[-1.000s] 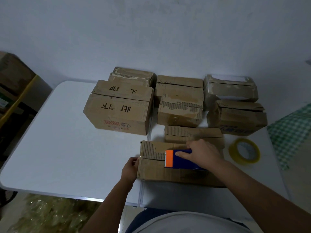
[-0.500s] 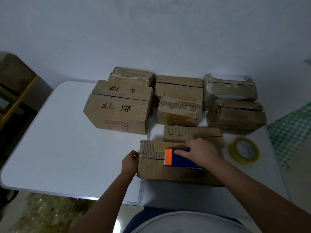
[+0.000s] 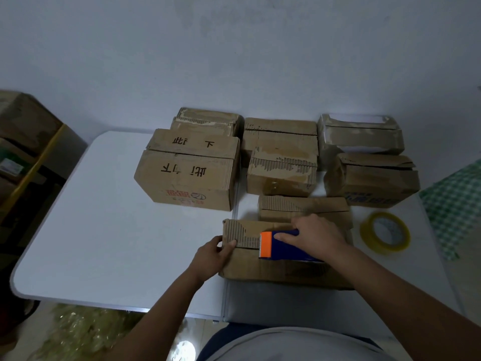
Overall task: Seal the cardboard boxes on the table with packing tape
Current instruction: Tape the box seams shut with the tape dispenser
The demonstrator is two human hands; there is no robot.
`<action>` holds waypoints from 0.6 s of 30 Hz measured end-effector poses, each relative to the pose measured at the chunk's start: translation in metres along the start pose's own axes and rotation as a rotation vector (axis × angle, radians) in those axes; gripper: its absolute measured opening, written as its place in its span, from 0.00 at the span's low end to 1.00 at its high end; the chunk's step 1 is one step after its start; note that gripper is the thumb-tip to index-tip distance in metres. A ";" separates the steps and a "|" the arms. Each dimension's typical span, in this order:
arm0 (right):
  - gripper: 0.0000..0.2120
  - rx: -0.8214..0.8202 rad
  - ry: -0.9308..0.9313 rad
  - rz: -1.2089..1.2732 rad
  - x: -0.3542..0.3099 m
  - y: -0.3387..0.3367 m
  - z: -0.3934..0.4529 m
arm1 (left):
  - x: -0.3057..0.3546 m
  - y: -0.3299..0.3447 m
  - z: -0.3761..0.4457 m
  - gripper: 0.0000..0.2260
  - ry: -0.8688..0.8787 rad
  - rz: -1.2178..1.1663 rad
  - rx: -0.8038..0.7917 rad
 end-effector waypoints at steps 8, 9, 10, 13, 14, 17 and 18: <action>0.24 -0.028 -0.006 -0.006 0.003 0.001 0.003 | 0.016 -0.023 0.010 0.26 -0.096 0.095 0.038; 0.24 -0.027 -0.003 -0.011 0.002 0.001 0.004 | 0.024 -0.030 0.009 0.27 0.001 0.264 0.178; 0.24 -0.026 0.001 -0.015 0.001 0.001 0.006 | 0.034 -0.032 0.006 0.25 0.135 0.332 0.288; 0.25 -0.048 0.016 -0.027 0.000 0.000 0.010 | 0.055 -0.003 0.004 0.22 0.440 0.403 0.260; 0.26 -0.066 0.029 -0.031 0.000 0.000 0.011 | 0.053 0.010 0.006 0.23 0.467 0.513 0.232; 0.28 -0.136 0.072 -0.038 0.001 0.002 0.011 | 0.038 0.022 0.014 0.25 0.460 0.729 0.258; 0.29 -0.165 0.080 -0.038 0.002 0.002 0.011 | 0.036 0.020 0.016 0.26 0.464 0.738 0.262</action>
Point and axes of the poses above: each hand's wrist, its own z-axis towards the middle knuckle, its own y-axis out of the palm, x = y × z, the point moved 5 cm from there along z, towards the middle knuckle, and after that the axes turned 2 degrees about -y, right-handed, at the moved point
